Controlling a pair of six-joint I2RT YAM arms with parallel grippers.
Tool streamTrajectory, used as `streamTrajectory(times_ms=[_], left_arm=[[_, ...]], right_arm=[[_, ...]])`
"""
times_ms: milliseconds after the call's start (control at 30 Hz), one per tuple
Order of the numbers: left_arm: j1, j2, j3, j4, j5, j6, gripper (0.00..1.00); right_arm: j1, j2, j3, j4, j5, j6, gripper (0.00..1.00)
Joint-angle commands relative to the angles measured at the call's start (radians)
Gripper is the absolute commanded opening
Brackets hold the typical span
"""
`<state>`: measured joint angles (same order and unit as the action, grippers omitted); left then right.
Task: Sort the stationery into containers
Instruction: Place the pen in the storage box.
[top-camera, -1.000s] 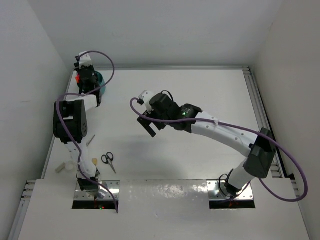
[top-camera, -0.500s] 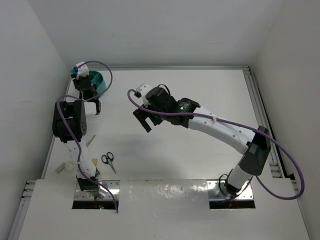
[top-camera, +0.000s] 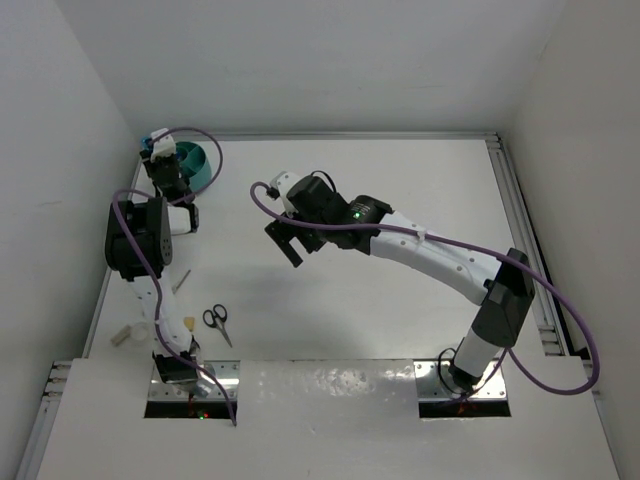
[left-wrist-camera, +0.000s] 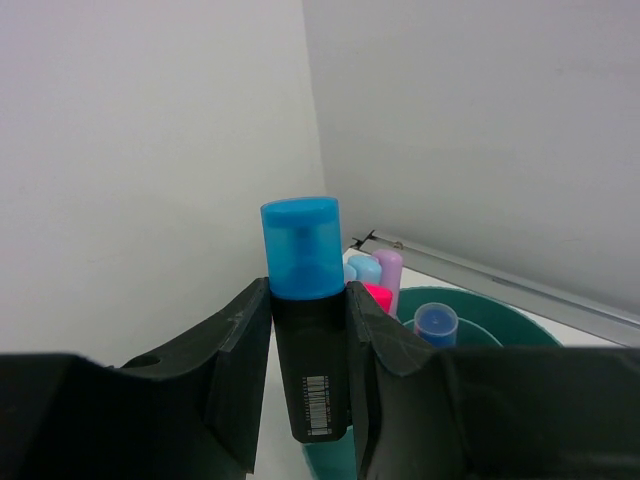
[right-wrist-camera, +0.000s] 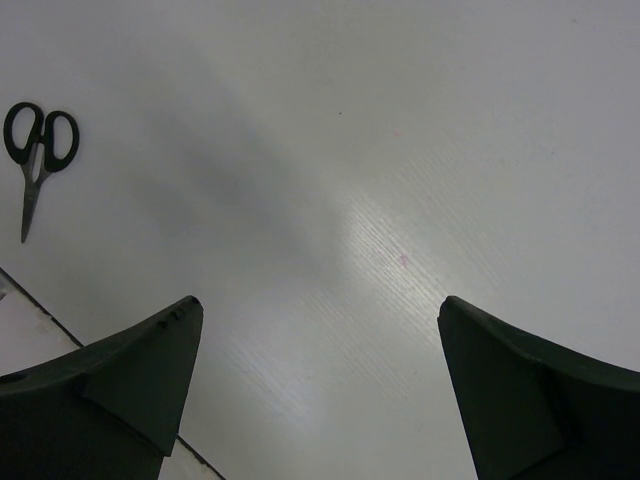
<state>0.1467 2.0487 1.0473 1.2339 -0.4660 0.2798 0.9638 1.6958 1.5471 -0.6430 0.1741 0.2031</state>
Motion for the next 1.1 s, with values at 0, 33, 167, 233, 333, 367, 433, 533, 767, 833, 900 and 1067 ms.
streamTrajectory(times_ms=[0, 33, 167, 233, 333, 367, 433, 533, 767, 833, 900, 1067], left_arm=[[0.013, 0.036, 0.022, 0.108, 0.041, -0.017, 0.0], [0.017, 0.042, 0.013, 0.143, 0.056, -0.022, 0.0], [0.019, 0.079, 0.022, 0.182, 0.101, -0.014, 0.0], [0.021, 0.093, 0.029, 0.203, 0.105, -0.011, 0.0], [0.024, 0.114, 0.031, 0.262, 0.115, 0.01, 0.0], [0.025, 0.119, 0.028, 0.272, 0.128, 0.018, 0.0], [0.025, 0.119, 0.025, 0.3, 0.147, 0.027, 0.0], [0.024, 0.097, 0.011, 0.32, 0.182, 0.027, 0.0], [0.025, 0.048, -0.018, 0.337, 0.233, 0.044, 0.0], [0.027, 0.045, 0.0, 0.32, 0.211, 0.036, 0.0], [0.03, 0.033, 0.002, 0.311, 0.216, 0.025, 0.0], [0.03, -0.008, -0.018, 0.32, 0.274, 0.01, 0.0]], right_arm=[[0.0, -0.036, 0.018, -0.004, 0.019, 0.001, 0.99], [0.0, -0.038, 0.019, -0.007, 0.022, 0.001, 0.99], [0.001, -0.042, 0.019, -0.012, 0.03, 0.004, 0.99], [0.0, -0.039, 0.024, -0.015, 0.031, 0.01, 0.99], [0.001, -0.035, 0.031, -0.024, 0.031, 0.013, 0.99], [0.0, -0.035, 0.033, -0.026, 0.031, 0.013, 0.99], [-0.002, -0.033, 0.033, -0.027, 0.033, 0.01, 0.99], [0.0, -0.027, 0.044, -0.032, 0.033, 0.012, 0.99], [0.0, -0.013, 0.056, -0.043, 0.031, 0.005, 0.99], [0.0, -0.008, 0.062, -0.044, 0.03, 0.002, 0.99], [0.0, -0.007, 0.065, -0.049, 0.03, 0.004, 0.99], [-0.002, -0.002, 0.073, -0.052, 0.028, 0.004, 0.99]])
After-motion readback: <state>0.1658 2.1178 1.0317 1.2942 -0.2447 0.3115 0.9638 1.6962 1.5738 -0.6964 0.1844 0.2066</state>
